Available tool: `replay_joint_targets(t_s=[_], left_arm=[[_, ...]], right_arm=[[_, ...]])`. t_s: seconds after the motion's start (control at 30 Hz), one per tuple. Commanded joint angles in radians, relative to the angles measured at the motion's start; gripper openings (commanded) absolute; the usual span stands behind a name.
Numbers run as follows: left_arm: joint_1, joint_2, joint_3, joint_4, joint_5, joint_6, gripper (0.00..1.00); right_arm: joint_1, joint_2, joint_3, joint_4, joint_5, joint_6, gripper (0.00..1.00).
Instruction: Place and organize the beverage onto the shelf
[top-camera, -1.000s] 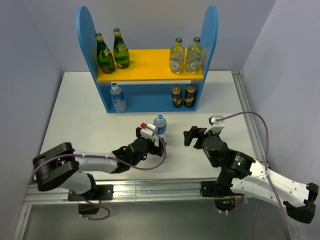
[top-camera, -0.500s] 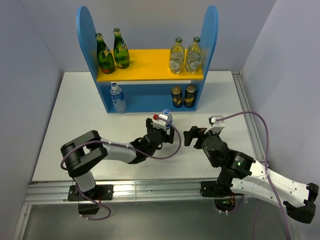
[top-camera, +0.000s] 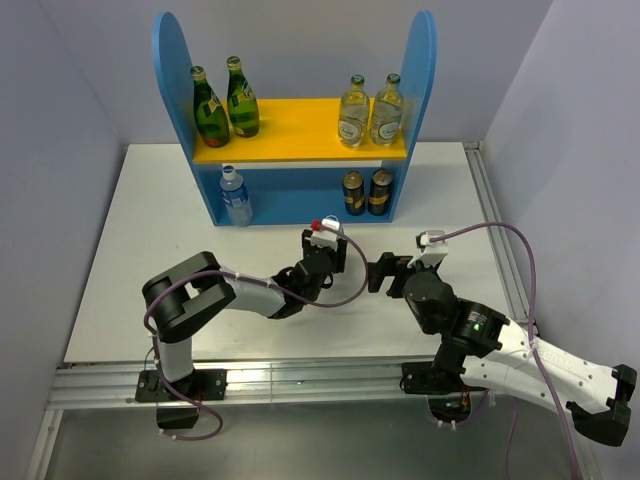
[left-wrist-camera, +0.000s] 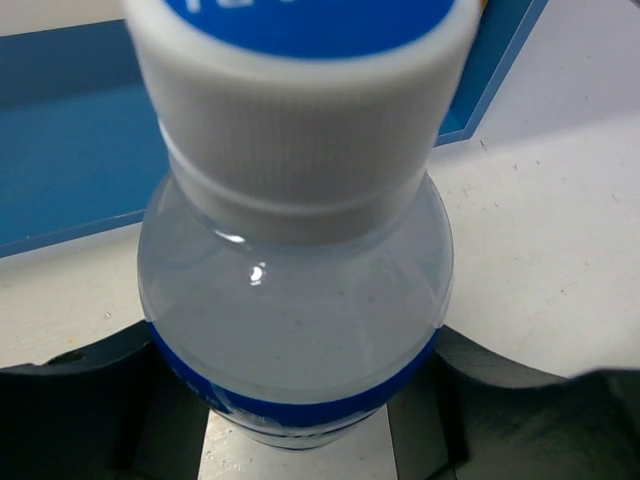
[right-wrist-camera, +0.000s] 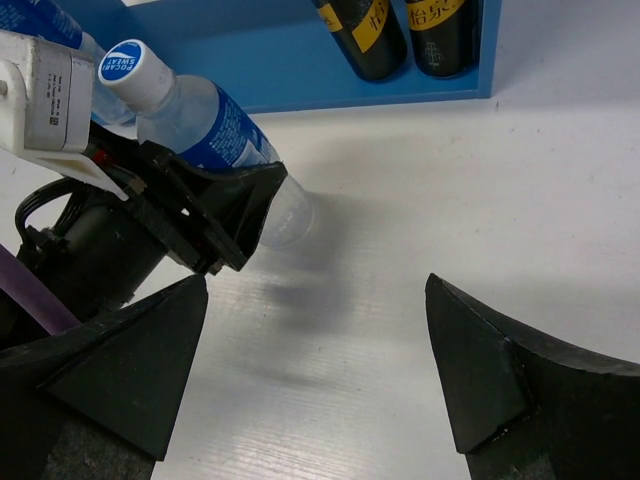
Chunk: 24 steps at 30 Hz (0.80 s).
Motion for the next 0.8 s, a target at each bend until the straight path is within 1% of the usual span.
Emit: replay_joint_targets(t_s=[0.0,0.07,0.17,0.37,0.4,0.43,0.47,0.5,0.63,0.77], left_arm=[[0.008,-0.016,0.028,0.055,-0.053,0.011,0.00],[0.010,-0.063,0.011,0.049,-0.070,0.028,0.00],[0.040,-0.134,-0.012,0.031,-0.088,0.050,0.00],[0.166,-0.238,-0.052,0.017,-0.053,0.064,0.00],[0.203,-0.246,-0.055,0.020,-0.044,0.064,0.00],[0.226,-0.258,-0.060,0.018,-0.015,0.061,0.00],[0.247,-0.261,-0.058,0.015,-0.004,0.048,0.00],[0.291,-0.262,-0.058,0.020,0.015,0.045,0.00],[0.382,-0.240,-0.023,0.021,0.035,0.041,0.00],[0.470,-0.177,0.012,0.026,0.059,0.005,0.00]], right_arm=[[0.004,0.004,0.002,0.014,0.017,0.004,0.96],[0.006,0.004,0.002,0.014,0.017,0.004,0.96],[0.004,0.002,0.002,0.014,0.017,0.004,0.96],[0.004,0.002,0.001,0.016,0.017,0.004,0.96],[0.006,0.001,0.002,0.016,0.017,0.004,0.96],[0.004,0.004,0.002,0.016,0.016,0.004,0.96],[0.004,0.004,0.002,0.016,0.016,0.004,0.96],[0.004,0.005,0.002,0.016,0.017,0.004,0.96],[0.004,0.010,0.002,0.016,0.016,0.004,0.96],[0.004,0.017,0.004,0.016,0.020,0.004,0.96]])
